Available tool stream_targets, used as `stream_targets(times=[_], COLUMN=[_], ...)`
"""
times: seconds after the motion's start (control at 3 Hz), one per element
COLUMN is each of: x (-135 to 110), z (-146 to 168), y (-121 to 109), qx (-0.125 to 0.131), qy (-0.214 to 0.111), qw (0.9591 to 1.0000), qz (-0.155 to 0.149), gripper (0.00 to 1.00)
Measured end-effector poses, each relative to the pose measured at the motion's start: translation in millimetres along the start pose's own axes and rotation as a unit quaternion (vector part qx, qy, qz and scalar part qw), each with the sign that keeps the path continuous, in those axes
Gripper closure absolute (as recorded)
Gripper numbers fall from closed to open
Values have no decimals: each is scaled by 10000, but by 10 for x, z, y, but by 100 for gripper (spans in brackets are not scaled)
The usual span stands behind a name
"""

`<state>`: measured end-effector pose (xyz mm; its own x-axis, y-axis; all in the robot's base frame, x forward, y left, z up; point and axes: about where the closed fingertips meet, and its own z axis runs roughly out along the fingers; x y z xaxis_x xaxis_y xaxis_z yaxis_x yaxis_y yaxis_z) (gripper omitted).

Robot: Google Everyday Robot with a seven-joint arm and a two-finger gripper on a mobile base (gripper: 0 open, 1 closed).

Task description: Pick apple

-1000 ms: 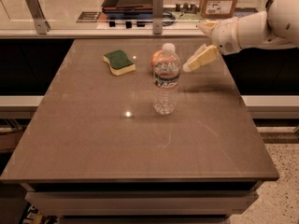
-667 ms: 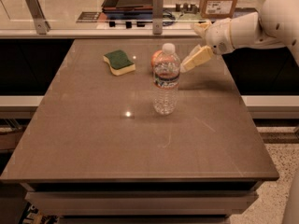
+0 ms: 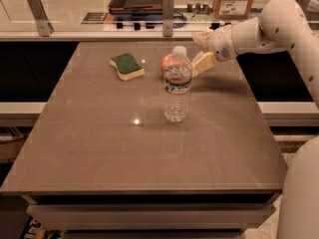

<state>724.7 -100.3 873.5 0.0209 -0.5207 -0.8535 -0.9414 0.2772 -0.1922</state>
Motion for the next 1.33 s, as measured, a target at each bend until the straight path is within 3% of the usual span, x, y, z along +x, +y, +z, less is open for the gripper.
stream_targets(times=[0.67,1.33], x=[45,-44], z=[229,434], y=[83,197], qx=[-283,-568], qy=[-133,-460], qw=[9987,9956], qz=[414,580], gripper=[0,0])
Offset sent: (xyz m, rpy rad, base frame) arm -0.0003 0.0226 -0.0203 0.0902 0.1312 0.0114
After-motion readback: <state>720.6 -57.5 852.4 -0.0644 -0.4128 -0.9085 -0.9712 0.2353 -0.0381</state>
